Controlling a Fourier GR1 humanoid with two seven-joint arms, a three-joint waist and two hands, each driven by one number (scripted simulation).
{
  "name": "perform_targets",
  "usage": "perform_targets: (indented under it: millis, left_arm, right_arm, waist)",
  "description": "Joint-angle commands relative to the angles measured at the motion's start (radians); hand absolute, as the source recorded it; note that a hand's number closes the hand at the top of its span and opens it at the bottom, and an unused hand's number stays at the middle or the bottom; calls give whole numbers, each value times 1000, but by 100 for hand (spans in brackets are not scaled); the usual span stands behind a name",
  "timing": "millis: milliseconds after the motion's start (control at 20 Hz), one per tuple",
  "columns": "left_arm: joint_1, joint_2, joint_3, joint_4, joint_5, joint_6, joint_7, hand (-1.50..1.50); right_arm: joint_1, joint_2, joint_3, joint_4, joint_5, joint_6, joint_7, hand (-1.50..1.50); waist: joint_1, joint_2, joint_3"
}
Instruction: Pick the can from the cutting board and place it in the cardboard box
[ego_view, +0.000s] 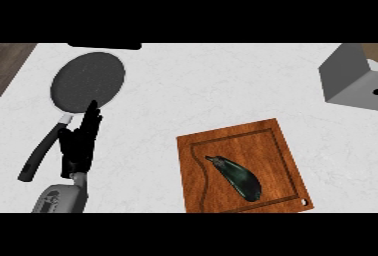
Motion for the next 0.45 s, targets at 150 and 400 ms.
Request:
perform_targets:
  millis: [150, 400]
  left_arm:
    - [10, 15, 16, -13, 7, -6, 3, 0]
    - [50, -17, -14, -29, -7, 2, -25, 0]
  right_arm:
    - [-43, -26, -147, 122, -157, 233, -101, -150]
    - [-36, -122, -218, 188, -226, 329, -44, -150]
  waist:
    - [-8, -2, 0]
    - [1, 6, 3]
